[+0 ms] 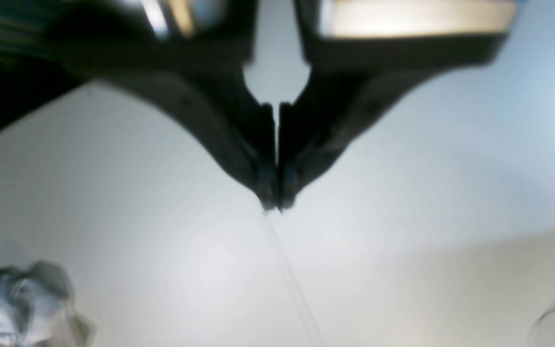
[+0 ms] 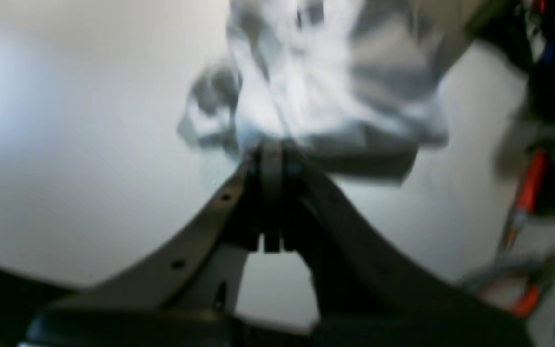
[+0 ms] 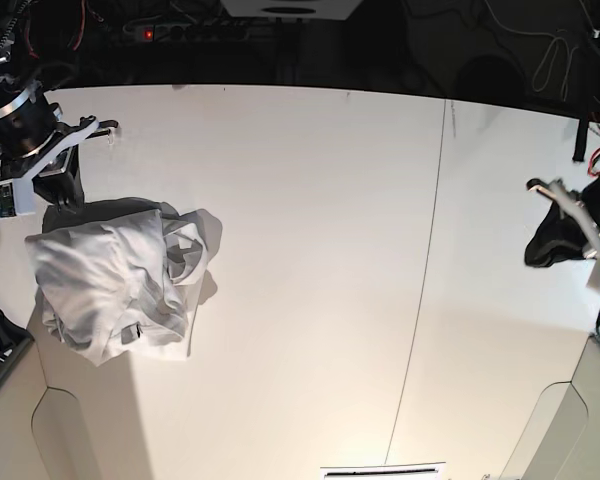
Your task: Layout the t-shirt on the table in an organized manner, then fold the t-shirt properly
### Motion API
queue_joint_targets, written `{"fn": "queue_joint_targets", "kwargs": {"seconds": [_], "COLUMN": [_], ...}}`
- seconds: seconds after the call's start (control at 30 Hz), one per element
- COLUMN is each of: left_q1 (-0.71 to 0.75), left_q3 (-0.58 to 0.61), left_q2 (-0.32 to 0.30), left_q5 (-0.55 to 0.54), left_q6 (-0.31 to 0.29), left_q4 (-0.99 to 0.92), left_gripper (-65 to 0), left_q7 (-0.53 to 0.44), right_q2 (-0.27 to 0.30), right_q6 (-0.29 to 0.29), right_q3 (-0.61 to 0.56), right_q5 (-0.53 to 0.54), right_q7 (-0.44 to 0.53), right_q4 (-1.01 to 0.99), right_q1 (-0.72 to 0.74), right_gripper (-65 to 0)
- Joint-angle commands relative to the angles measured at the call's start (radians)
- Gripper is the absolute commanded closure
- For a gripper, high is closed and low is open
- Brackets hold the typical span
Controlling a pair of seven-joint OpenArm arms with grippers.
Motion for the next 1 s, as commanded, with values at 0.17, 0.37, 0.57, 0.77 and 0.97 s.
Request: {"fn": "queue_joint_targets", "kwargs": {"seconds": [0.17, 0.37, 0.57, 0.77, 0.97], "left_q1": [0.246, 0.454, 0.581, 0.625, 0.617], "left_q3": [-0.216, -0.267, -0.259, -0.137, 0.138], "left_q2": [0.019, 0.062, 0.069, 0.066, 0.021], "left_q5": [-0.113, -0.191, -0.265, -0.241, -0.058], "left_q6": [-0.028, -0.034, -0.035, -0.043, -0.063], "left_q4": [0.044, 0.043, 0.038, -0.109, -0.424], "left_gripper": [-1.1, -1.1, -1.1, -1.1, -1.1], "left_q7": [0.024, 0.029, 0.097, 0.075, -0.21], "right_q2": [0.009, 0.009, 0.01, 0.104, 0.237], "right_q6": [0.004, 0.021, 0.041, 0.127, 0.145], "right_q3": [0.006, 0.006, 0.006, -0.052, -0.238], "right_q5": [0.01, 0.01, 0.012, 0.192, 0.197], "right_q7": [-0.034, -0.037, -0.036, -0.034, -0.027], "right_q4": [0.018, 0.017, -0.044, -0.285, -0.549], "right_q1": [-0.112, -0.206, -0.238, -0.235, -0.173], "right_gripper": [0.0, 0.0, 0.0, 0.0, 0.0]}}
